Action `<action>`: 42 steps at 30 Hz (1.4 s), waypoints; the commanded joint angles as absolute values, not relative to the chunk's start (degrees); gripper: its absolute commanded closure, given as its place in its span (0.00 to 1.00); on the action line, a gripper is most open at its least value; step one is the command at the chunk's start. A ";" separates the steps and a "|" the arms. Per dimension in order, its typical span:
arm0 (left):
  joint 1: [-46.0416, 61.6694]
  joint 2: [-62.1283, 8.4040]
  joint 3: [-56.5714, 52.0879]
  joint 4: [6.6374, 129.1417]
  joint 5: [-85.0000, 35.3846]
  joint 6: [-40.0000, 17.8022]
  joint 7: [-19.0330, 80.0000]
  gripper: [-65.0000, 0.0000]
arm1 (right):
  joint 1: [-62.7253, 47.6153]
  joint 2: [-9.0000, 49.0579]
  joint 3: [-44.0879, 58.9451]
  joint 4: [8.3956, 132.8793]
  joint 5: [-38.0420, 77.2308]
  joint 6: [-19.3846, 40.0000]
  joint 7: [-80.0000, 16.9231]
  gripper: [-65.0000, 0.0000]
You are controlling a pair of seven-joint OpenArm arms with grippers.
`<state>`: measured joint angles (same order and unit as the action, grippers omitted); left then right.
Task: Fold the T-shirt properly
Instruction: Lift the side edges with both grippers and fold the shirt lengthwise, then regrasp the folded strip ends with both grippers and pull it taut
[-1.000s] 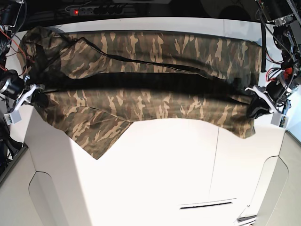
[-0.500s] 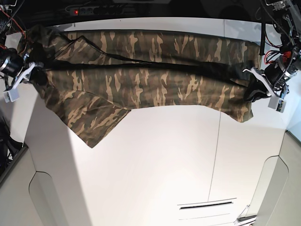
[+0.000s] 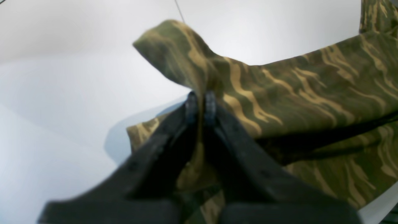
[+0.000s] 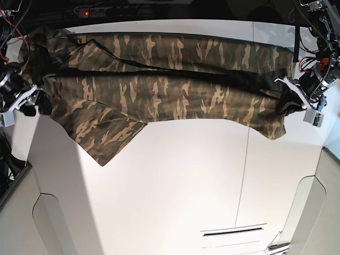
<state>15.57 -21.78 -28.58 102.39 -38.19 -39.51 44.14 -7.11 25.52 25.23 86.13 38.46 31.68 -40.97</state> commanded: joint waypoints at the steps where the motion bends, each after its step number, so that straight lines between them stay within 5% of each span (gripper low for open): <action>1: 15.25 -22.68 -28.95 103.44 -39.00 -40.00 42.65 1.00 | -5.65 26.46 25.76 86.94 38.74 31.73 -38.96 0.44; 19: 15.25 -22.33 -28.95 103.44 -40.10 -40.00 42.68 1.00 | 9.17 19.79 25.58 64.49 35.79 32.97 -35.79 0.44; 32: 15.25 -19.51 -28.91 103.39 -40.05 -40.00 42.72 1.00 | 9.04 17.93 13.69 62.78 32.32 33.01 -32.51 0.44; 34: 15.25 -19.53 -28.91 103.39 -40.03 -40.00 42.74 1.00 | 9.04 17.93 12.34 62.81 32.34 33.01 -32.51 0.54; 39: 15.25 -19.53 -28.91 103.39 -40.05 -40.00 44.69 1.00 | 9.74 17.93 11.92 62.89 32.86 33.01 -31.68 1.00; 42: 15.25 -19.53 -28.91 103.39 -40.03 -40.00 45.32 1.00 | 11.33 17.96 11.92 63.00 33.65 33.04 -32.21 1.00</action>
<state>15.55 -18.74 -28.58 102.39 -39.24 -39.48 46.30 10.11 17.28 11.86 62.35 33.12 33.01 -32.97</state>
